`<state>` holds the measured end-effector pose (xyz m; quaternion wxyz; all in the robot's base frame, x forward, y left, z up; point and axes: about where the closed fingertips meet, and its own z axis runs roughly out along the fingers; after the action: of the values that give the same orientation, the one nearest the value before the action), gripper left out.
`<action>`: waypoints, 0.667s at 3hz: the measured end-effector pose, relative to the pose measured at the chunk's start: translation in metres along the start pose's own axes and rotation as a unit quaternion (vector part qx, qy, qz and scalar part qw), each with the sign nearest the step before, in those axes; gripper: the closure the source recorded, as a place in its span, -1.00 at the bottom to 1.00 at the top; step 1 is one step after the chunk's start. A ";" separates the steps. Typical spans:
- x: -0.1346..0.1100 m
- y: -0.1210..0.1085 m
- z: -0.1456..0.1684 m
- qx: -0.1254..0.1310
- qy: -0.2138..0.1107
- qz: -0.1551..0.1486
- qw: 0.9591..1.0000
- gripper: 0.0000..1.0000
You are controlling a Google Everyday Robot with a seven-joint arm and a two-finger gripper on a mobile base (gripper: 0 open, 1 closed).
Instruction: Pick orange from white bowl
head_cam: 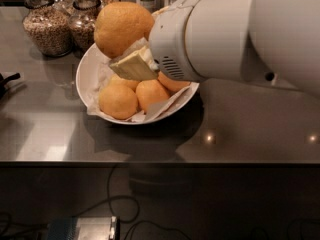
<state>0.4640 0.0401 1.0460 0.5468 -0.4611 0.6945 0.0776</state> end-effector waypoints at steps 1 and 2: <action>0.020 -0.011 -0.039 0.020 0.002 0.002 1.000 1.00; 0.050 0.001 -0.085 0.026 0.021 0.000 0.999 1.00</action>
Offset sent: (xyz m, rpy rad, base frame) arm -0.1464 -0.0974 -0.0113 0.2128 -0.0534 0.0924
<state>0.4062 -0.0390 1.0366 0.5444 -0.4484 0.7072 0.0495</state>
